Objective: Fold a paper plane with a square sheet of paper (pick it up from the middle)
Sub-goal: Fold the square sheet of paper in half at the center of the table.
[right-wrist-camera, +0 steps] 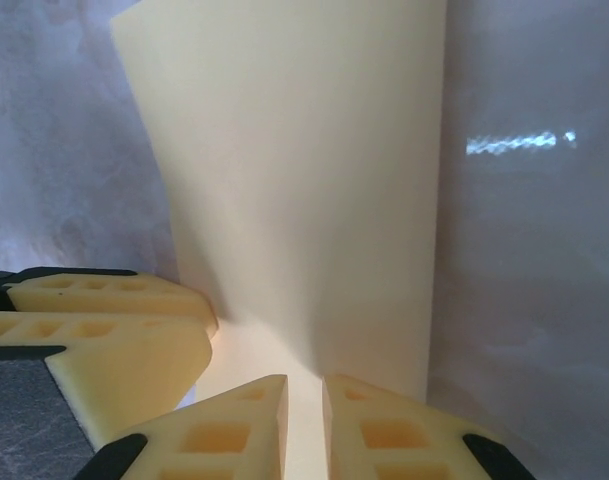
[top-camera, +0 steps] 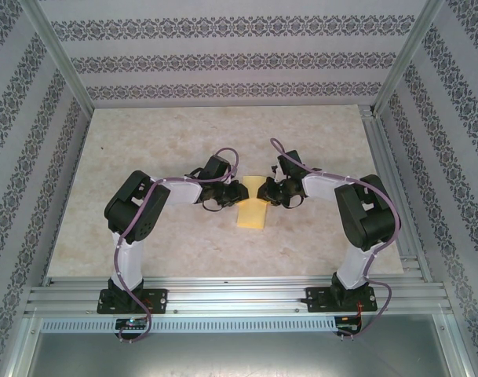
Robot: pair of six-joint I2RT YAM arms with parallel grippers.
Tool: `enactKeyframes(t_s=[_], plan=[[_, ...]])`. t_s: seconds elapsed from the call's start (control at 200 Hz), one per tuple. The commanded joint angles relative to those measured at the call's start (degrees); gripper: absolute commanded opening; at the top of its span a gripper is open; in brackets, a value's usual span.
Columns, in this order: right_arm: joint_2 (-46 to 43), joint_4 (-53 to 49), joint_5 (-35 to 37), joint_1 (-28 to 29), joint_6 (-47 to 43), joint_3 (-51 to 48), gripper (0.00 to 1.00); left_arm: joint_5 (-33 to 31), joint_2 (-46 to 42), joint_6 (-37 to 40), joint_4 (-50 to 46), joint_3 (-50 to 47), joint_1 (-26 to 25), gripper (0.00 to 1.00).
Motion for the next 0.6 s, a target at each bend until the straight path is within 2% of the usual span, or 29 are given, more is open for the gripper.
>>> enactKeyframes(t_s=[0.0, 0.355, 0.595], plan=[[1.28, 2.04, -0.69, -0.64, 0.17, -1.67, 0.18, -1.24, 2.18, 1.92, -3.98, 0.44, -0.8, 0.23], [2.85, 4.27, -1.52, -0.82, 0.69, -3.74, 0.22, -1.23, 2.53, 2.15, -4.33, 0.07, -0.98, 0.23], [-4.91, -1.23, -0.91, -1.04, -1.17, 0.18, 0.3, -1.15, 2.03, 1.94, -3.83, 0.44, -1.0, 0.23]])
